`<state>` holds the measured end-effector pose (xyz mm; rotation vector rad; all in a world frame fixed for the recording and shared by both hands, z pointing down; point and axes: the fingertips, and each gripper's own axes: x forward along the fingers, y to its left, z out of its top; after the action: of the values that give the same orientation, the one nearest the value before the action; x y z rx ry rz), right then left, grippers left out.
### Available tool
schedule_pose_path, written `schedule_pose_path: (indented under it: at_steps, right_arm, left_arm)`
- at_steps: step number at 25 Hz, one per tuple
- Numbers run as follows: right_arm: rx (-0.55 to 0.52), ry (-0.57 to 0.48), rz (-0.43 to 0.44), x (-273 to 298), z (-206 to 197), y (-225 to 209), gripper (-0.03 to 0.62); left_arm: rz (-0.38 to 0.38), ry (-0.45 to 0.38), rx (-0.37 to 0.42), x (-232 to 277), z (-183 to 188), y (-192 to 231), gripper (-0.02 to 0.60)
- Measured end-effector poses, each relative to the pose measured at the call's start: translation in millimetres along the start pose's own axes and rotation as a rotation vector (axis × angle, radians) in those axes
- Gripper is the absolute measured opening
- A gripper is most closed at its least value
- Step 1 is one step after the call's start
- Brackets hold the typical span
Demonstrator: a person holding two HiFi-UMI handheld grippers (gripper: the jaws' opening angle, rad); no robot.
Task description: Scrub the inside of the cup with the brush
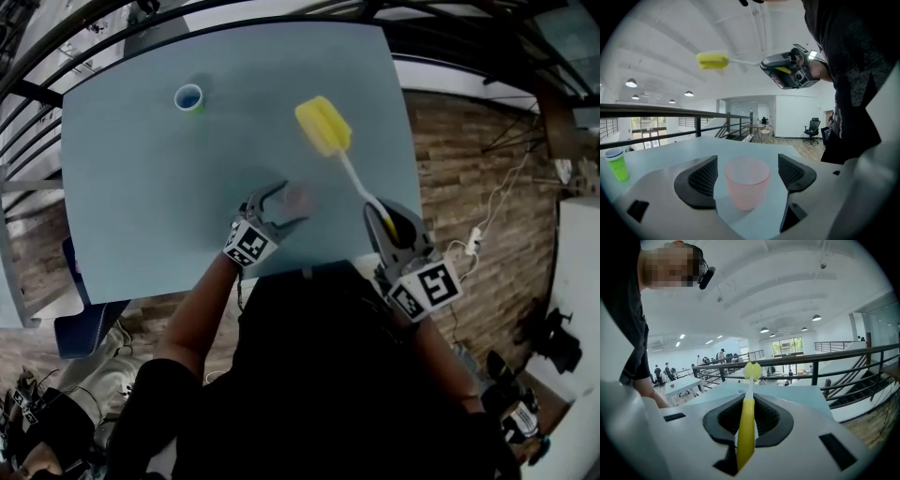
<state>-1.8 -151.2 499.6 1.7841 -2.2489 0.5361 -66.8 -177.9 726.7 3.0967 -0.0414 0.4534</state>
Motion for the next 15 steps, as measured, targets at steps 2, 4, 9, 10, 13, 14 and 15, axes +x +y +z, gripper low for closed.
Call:
schedule_pose_path:
  at_steps: [2,4,9,10,13,14,15]
  right_arm:
    - [0.000,0.002,-0.001,0.2,0.3,1.5,0.041]
    - [0.004,0.001,-0.006,-0.3,1.1,2.0,0.041]
    - [0.000,0.005,-0.012,0.0,-0.7,-1.5,0.041]
    - [0.002,0.006,-0.013,0.2,-1.5,-1.6,0.041]
    - [0.008,0.008,-0.014,0.3,-3.0,-0.7,0.041]
    - [0.009,0.009,-0.013,0.6,-3.2,-0.5,0.041]
    - [0.010,0.010,-0.011,0.8,-3.3,-0.7,0.040]
  left_arm:
    - [0.000,0.015,-0.015,3.0,-11.3,0.6,0.383]
    - [0.003,0.033,-0.017,5.0,-21.3,1.8,0.387]
    - [-0.013,0.087,0.001,17.3,-40.9,1.6,0.390]
    - [-0.019,0.096,0.005,19.7,-43.9,1.0,0.390]
    - [-0.027,0.121,0.015,25.2,-49.8,0.3,0.390]
    - [-0.026,0.127,0.015,27.0,-50.2,1.2,0.390]
    - [-0.025,0.130,0.012,28.9,-50.2,2.2,0.390]
